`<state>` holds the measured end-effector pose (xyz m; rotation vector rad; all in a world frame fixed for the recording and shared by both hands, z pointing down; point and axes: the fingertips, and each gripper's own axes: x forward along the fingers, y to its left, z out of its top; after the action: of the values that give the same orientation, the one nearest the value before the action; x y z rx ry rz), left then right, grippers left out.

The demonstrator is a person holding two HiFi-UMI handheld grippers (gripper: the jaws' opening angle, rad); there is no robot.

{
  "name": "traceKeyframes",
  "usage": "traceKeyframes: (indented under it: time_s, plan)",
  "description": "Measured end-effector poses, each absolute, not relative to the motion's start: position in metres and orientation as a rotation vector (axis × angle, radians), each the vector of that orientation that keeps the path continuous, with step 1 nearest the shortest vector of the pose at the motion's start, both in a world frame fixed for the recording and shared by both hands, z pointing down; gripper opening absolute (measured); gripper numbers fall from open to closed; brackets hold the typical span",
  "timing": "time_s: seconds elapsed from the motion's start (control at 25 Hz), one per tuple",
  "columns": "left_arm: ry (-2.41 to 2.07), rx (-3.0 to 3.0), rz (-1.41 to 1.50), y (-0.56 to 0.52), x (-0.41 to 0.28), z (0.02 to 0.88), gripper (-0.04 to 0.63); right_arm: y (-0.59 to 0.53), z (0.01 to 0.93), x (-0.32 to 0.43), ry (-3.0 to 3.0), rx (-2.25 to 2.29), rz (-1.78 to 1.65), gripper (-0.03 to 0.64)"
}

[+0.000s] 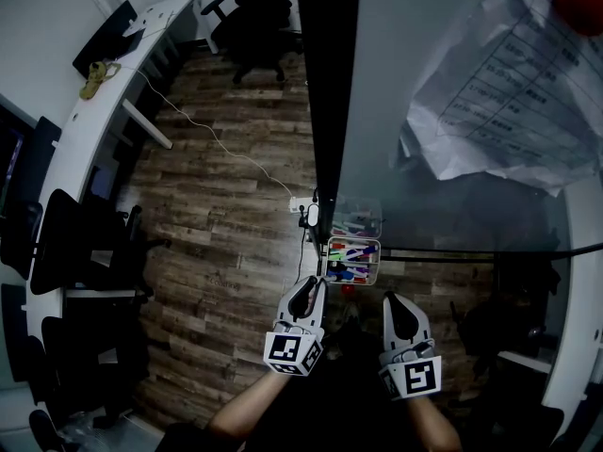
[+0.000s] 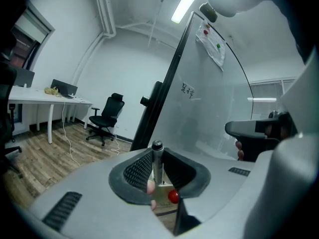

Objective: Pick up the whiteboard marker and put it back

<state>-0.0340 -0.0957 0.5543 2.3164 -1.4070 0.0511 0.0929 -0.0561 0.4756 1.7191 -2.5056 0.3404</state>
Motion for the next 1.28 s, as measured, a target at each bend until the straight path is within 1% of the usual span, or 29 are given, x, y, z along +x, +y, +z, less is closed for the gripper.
traceKeyframes:
  time_s: [0.48,0.76,1.28]
  plan:
    - [-1.358,2.320,0.116,-0.093,-0.031,0.564,0.078,-0.057,0.470,0.087,-2.513,1.752,0.359,0.013]
    - [-1.353,2.323,0.108,-0.095,-0.031,0.562,0.107,-0.053,0.476,0.090,-2.507,1.734,0.337,0.014]
    - [-1.379,2.298,0.094,-0.086,-0.046,0.560,0.110,-0.050,0.472,0.080,-2.539,1.737,0.341,0.014]
